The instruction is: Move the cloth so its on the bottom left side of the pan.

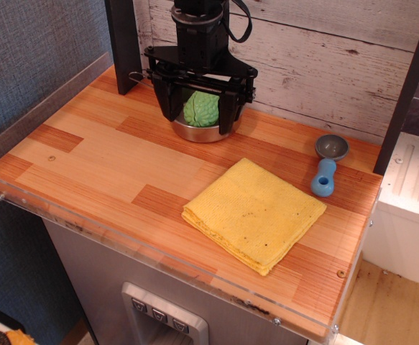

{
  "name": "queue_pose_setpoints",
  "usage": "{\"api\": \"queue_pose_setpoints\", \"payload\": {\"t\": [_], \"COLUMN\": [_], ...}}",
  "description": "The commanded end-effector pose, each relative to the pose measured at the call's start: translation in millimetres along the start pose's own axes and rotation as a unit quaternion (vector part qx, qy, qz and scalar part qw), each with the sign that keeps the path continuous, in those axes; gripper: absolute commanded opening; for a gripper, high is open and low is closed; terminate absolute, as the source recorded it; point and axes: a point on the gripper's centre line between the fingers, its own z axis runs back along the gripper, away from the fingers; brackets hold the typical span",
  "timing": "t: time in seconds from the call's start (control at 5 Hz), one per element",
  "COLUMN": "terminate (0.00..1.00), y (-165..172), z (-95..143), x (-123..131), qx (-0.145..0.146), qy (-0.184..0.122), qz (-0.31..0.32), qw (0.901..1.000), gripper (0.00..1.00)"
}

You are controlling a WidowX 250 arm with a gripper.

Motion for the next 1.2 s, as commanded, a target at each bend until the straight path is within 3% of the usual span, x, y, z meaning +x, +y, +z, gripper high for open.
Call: {"api": "queue_pose_setpoints", "payload": {"t": [0.0, 0.2, 0.4, 0.6, 1.0], "terminate": [0.00, 0.00, 0.00, 0.00, 0.00], "y": [0.0, -25.3, -53.4, -67.8, -62.3], "z": [0.0, -7.7, -28.2, -47.1, -76.3], "x": [0.0, -11.5, -27.0, -36.3, -28.0], "qx": [0.000, -0.034, -0.037, -0.025, 0.005], "qy": [0.000, -0.022, -0.025, -0.012, 0.010], "qz": [0.000, -0.061, -0.126, -0.143, -0.134], "qw": [1.0000, 0.9973, 0.9911, 0.9893, 0.9909], "gripper": [1.00, 1.00, 1.00, 1.00, 1.00]}}
